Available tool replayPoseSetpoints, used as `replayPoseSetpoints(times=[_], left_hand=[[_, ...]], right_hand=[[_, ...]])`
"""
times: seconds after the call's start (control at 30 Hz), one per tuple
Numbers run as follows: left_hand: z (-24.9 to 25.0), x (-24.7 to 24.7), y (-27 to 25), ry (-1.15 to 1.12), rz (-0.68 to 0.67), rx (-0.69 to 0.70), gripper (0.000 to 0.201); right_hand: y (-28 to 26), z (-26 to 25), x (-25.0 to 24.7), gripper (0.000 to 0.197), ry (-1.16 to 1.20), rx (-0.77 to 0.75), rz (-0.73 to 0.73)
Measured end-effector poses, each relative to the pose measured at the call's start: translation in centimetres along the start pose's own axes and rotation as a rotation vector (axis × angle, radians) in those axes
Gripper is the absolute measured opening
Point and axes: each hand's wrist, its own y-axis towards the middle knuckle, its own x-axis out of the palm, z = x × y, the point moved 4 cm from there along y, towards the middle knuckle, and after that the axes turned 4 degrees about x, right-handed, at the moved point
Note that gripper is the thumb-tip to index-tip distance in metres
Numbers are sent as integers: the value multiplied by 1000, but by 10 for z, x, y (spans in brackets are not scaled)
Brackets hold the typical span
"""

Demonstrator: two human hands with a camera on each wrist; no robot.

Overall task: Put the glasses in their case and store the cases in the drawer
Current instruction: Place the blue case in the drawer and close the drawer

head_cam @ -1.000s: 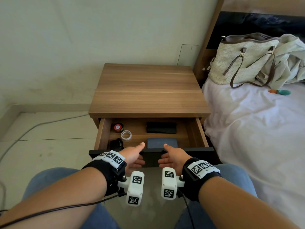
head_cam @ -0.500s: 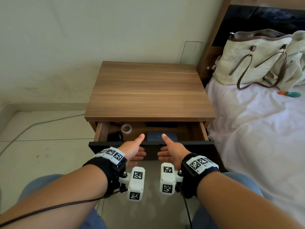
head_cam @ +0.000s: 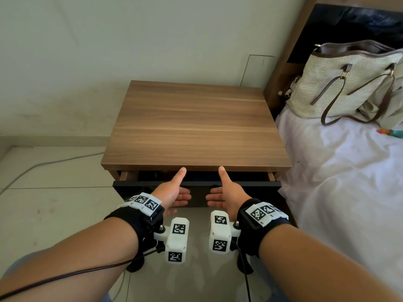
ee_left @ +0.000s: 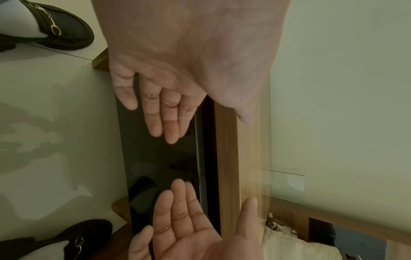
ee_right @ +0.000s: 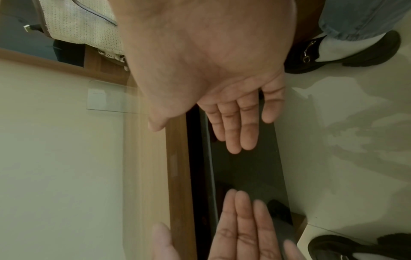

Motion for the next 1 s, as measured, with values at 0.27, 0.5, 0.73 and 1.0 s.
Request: replayPoseSetpoints(times=[0.27, 0.5, 0.73, 1.0], left_hand=[[11, -3, 14, -38, 29, 0, 83], [20, -3, 23, -99, 48, 20, 78], [24, -1, 28, -162, 47, 27, 69], [27, -1, 28, -234, 6, 41, 63]], right_hand=[[18, -13, 1, 79, 72, 21, 9], [28, -23, 4, 74, 90, 2, 17], [32, -26, 6, 70, 152, 3, 4], [35, -24, 10, 67, 226, -14, -41]])
